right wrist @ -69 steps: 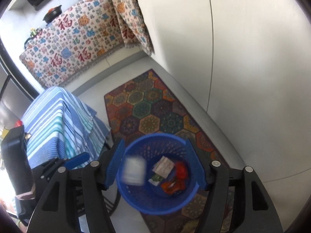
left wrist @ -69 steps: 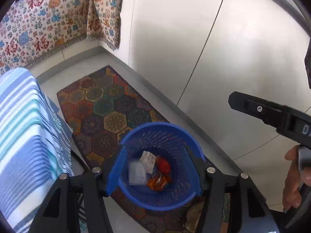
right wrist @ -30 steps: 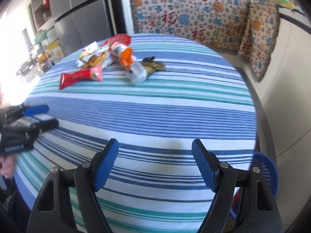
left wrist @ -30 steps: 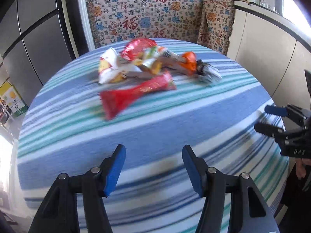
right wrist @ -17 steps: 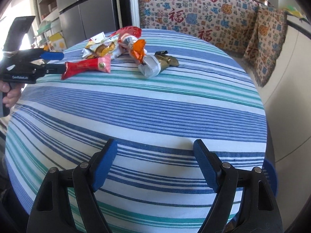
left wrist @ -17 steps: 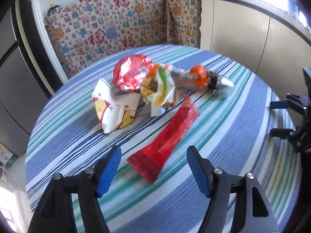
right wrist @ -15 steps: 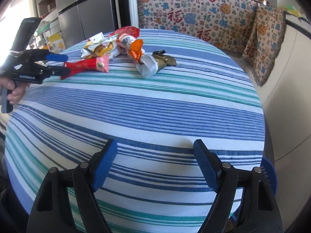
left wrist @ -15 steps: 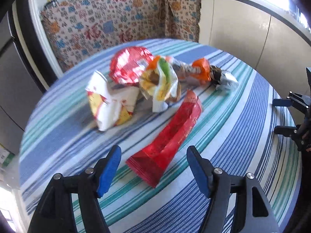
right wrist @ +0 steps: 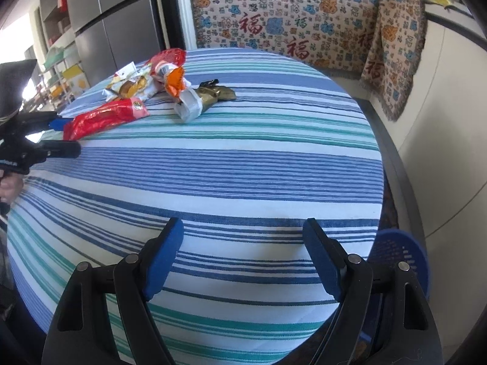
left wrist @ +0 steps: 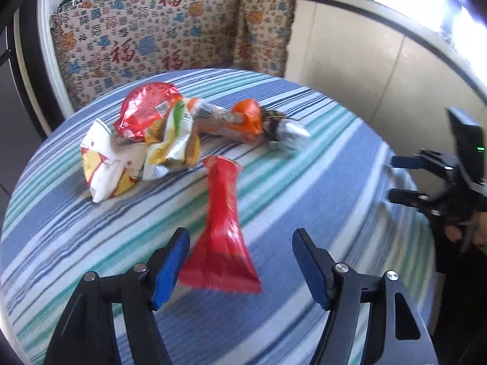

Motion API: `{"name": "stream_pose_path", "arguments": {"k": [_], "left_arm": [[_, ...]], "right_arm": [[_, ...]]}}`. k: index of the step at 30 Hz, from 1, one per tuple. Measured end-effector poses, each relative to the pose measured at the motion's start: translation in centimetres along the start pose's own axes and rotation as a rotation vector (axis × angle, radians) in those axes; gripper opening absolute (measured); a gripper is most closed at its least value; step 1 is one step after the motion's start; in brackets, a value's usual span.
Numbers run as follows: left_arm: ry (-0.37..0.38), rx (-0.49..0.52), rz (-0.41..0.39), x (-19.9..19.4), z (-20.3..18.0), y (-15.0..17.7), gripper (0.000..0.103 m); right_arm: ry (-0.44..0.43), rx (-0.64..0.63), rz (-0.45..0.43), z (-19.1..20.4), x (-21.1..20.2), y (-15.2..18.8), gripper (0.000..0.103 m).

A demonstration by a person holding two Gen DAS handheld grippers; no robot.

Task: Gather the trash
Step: 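Move both tools back over the table toward the remaining trash, then grasp the gold-wrapped package with right tool while left tool grasps the red wrapper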

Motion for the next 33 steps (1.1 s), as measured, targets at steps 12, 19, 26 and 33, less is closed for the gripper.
{"name": "stream_pose_path", "arguments": {"k": [12,19,26,33], "left_arm": [[-0.055,0.044,0.012,1.7,-2.4,-0.8,0.052],[-0.111,-0.059,-0.009,0.9,-2.1,-0.1,0.032],[-0.137,-0.197,-0.028,-0.9,-2.8,2.0,0.032],[-0.255,-0.295,-0.046,-1.5,-2.8,2.5,0.070]], "right_arm": [[-0.068,0.150,-0.008,-0.4,2.0,-5.9,0.082],[-0.146,0.250,0.060,1.5,7.0,-10.4,0.080],[-0.066,0.125,0.073,1.3,6.1,-8.6,0.039],[-0.001,-0.031,0.028,1.0,0.9,-3.8,0.042]]}}
Point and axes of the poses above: each gripper's, at about its wrist camera, not at the fingertips, and x roughly the way its jaws point, z to its left, y to its underside, the point moved 6 cm from there along x, roughly the way its jaws point, and after that the axes turned 1 degree about y, right-handed, at the moved point
